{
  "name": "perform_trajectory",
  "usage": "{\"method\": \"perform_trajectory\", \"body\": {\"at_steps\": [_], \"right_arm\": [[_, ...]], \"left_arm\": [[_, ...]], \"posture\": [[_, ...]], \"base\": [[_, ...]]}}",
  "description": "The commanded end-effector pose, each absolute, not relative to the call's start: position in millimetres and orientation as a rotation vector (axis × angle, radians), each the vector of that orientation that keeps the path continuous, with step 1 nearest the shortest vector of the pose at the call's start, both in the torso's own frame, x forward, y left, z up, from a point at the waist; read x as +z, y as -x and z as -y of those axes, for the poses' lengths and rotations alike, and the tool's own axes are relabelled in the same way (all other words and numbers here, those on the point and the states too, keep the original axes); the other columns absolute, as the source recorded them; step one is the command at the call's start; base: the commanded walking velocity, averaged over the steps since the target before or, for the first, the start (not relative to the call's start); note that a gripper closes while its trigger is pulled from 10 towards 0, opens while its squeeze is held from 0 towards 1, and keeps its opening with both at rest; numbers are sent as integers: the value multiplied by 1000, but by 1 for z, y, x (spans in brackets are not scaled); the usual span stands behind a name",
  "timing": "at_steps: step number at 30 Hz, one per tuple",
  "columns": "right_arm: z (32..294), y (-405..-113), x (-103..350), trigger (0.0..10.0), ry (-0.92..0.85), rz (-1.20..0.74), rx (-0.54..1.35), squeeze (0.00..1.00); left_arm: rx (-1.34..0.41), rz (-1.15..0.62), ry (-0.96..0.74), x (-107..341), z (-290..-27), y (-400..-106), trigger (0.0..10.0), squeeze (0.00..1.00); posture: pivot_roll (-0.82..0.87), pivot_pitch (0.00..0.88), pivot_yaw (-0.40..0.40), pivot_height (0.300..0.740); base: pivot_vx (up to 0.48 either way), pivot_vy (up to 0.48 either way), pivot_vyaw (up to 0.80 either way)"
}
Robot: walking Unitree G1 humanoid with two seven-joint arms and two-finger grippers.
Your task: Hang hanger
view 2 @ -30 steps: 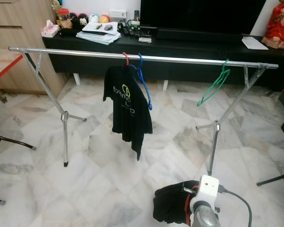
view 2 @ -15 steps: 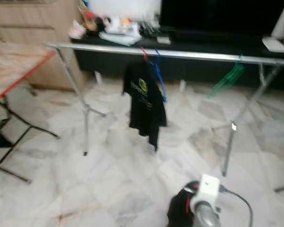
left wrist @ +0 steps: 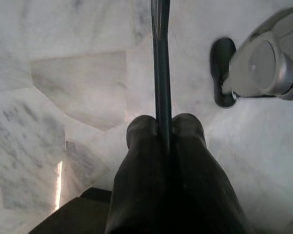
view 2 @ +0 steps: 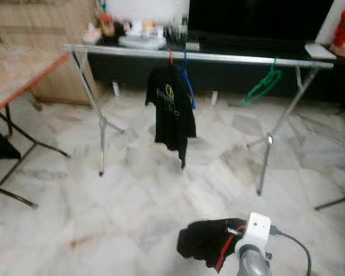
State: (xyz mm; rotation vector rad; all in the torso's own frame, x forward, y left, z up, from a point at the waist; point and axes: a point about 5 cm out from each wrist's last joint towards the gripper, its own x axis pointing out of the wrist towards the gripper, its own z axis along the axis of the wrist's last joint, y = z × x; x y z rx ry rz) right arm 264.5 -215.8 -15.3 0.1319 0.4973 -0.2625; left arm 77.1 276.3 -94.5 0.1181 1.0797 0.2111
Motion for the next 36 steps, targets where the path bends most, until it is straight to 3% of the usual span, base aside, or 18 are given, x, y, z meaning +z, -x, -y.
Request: {"method": "perform_trajectory", "body": {"at_steps": [1,28,36], "right_arm": [[219,-267,-11,10000,-129,-476,-271,0],[220,-275,-3,10000,-123,-442,-262,0],[216,-300,26,10000,-172,-273,-239,0]], "left_arm": [[207,-1101,-127,-96,-276,-71,10000,0],[203,-1010,-131,-92,-275,-78,10000,0],[173,-916,-126,-87,-273,-87,10000,0]], "posture": [[-57,86,-16,740],[-58,89,-24,740],[-62,89,-21,740]], "base": [[-300,0,0],[-21,0,0],[0,0,0]]}}
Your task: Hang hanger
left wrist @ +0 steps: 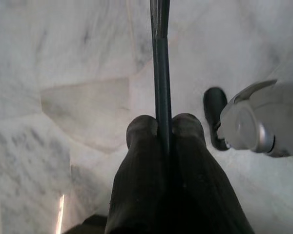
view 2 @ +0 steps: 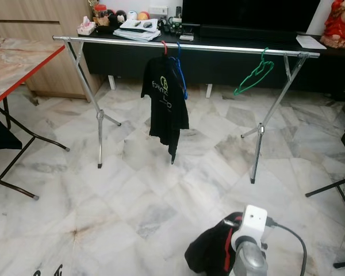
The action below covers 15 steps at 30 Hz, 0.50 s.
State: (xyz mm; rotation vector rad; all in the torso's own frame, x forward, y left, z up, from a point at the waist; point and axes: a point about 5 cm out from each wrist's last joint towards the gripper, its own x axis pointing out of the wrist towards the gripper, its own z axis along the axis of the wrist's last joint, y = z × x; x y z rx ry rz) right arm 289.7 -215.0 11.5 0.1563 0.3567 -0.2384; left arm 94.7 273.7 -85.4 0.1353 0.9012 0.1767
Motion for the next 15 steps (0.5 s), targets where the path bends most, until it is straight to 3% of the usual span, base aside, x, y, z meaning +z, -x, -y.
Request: {"method": "perform_trajectory", "body": {"at_steps": [1,3,11,13,14,15], "right_arm": [[215,-303,31,10000,-174,-253,-235,0],[215,-313,41,10000,-174,-221,-232,0],[205,-327,58,10000,-172,-165,-187,0],[203,-329,60,10000,-173,-156,-181,0],[202,-330,60,10000,-170,-157,-176,0],[201,-330,61,10000,-168,-157,-172,0]], "left_arm": [[165,-906,-130,-87,-273,-88,10000,0],[77,-879,-227,-84,-270,-93,10000,0],[48,-803,-229,-80,-268,-98,10000,0],[21,-709,-231,-72,-262,-125,10000,0],[-24,-517,-253,-42,-245,-202,10000,0],[-54,-378,-269,-11,-229,-253,10000,0]], "posture": [[-63,89,-21,740],[-64,88,-20,740],[-62,85,-20,740],[-61,84,-21,740],[-60,82,-21,740],[-60,82,-21,740]], "base": [[0,0,0],[0,0,0],[0,0,0],[0,0,0],[0,0,0],[0,0,0]]}}
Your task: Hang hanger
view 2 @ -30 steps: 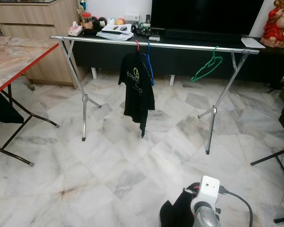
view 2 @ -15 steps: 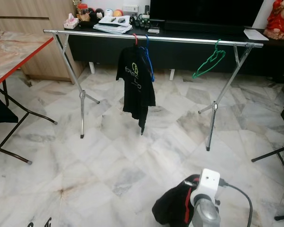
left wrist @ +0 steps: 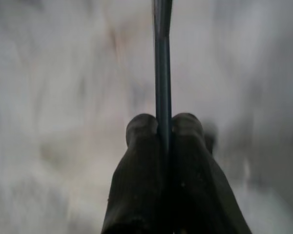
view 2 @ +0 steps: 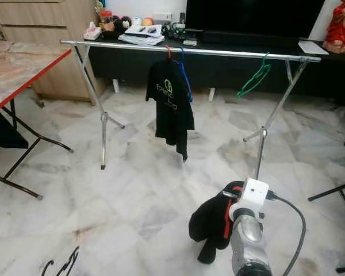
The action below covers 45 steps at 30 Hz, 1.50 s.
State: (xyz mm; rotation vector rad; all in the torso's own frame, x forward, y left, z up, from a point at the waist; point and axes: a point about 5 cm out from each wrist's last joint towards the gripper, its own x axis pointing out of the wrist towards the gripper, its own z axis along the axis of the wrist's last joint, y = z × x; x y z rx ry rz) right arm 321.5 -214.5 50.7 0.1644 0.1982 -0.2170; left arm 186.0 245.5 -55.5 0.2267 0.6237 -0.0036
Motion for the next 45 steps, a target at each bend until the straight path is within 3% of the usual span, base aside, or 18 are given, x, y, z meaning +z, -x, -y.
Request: {"method": "perform_trajectory", "body": {"at_steps": [1,2,10,15,22,27,32,37,45], "right_arm": [[200,-331,61,10000,-166,-157,-168,0],[199,-331,61,10000,-164,-158,-166,0],[198,-329,53,10000,-100,-224,-177,0],[199,-330,53,10000,-94,-230,-195,0],[193,-337,45,10000,-172,-430,-268,0],[189,-348,55,10000,-273,-449,-311,0],[180,-369,84,10000,-189,-400,-245,0],[170,-379,100,10000,-101,-388,-162,0],[158,-391,122,10000,-47,-338,-68,0]], "left_arm": [[-71,-290,-281,13,-218,-283,10000,0],[-79,-240,-288,27,-211,-298,10000,0],[-108,-191,-303,35,-205,-304,10000,0],[-244,-200,-317,43,-199,-311,10000,0],[-711,-282,-459,55,-183,-313,10000,0],[-878,-344,-453,58,-177,-310,10000,0],[-1051,-415,-430,63,-167,-303,10000,0],[-1140,-427,-412,70,-159,-302,10000,0],[-1114,-407,-476,85,-156,-318,10000,0]], "posture": [[-59,82,-21,740],[-59,82,-21,740],[-64,66,-22,740],[-62,53,-22,740],[-52,32,-22,740],[-48,32,-25,740],[-44,43,-28,740],[-37,50,-32,740],[-37,59,-33,740]], "base": [[0,0,0],[0,0,0],[0,0,0],[0,0,0],[0,0,0],[0,0,0],[0,0,0],[0,0,0],[0,0,0]]}}
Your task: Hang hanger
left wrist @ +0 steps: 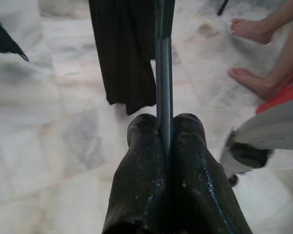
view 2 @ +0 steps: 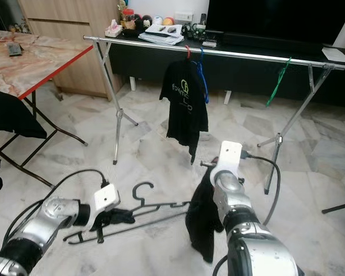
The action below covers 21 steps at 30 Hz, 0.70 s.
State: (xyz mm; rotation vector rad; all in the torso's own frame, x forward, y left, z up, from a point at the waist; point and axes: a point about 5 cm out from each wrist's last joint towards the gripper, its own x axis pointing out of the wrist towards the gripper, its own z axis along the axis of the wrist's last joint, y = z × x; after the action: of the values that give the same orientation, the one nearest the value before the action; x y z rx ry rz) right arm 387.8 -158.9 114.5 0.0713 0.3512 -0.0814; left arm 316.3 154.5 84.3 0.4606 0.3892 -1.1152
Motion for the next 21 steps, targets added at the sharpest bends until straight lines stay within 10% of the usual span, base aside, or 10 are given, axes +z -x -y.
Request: {"method": "perform_trajectory", "body": {"at_steps": [1,21], "right_arm": [[158,-391,122,10000,-47,-338,-68,0],[152,-399,138,10000,150,-313,7,0]], "left_arm": [[-1114,-407,-476,85,-156,-318,10000,0],[-1167,-304,-433,115,-128,-327,10000,0]], "posture": [[-37,59,-33,740],[-15,86,-43,740]], "base": [[0,0,0],[0,0,0]]}}
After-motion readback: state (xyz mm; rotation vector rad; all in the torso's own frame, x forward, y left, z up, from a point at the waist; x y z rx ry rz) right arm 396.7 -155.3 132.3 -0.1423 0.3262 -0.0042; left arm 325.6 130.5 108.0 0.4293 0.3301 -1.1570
